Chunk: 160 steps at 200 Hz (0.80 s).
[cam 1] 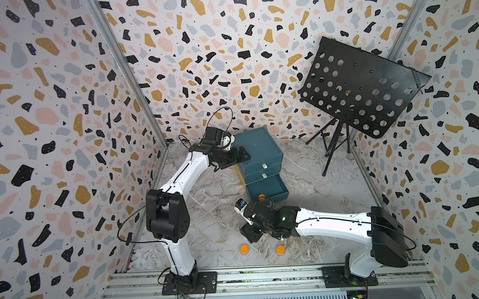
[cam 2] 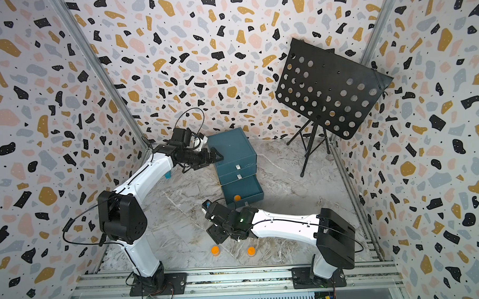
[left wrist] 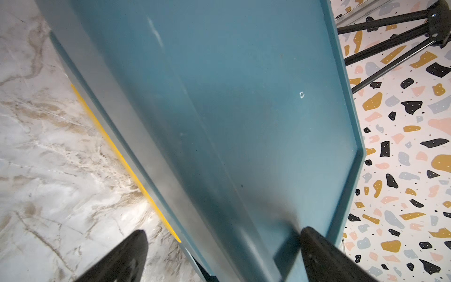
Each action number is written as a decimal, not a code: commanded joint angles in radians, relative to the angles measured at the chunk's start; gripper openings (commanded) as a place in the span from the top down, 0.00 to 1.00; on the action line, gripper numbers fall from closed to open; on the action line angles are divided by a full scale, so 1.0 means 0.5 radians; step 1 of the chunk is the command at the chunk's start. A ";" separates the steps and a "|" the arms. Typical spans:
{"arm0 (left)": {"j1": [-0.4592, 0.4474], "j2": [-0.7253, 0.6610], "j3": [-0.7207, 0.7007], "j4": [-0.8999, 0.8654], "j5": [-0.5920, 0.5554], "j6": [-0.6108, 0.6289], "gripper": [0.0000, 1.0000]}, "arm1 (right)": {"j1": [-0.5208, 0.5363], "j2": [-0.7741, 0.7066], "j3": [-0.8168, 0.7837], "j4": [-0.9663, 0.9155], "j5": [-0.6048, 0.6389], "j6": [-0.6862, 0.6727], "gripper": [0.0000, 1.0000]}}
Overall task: Put the paint cans in the drawer according to color
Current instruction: Pick up the paint can at the center of the board.
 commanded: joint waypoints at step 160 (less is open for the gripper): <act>-0.011 0.068 -0.001 -0.161 -0.091 0.047 0.00 | 0.206 0.297 0.134 -0.166 -0.193 0.024 0.27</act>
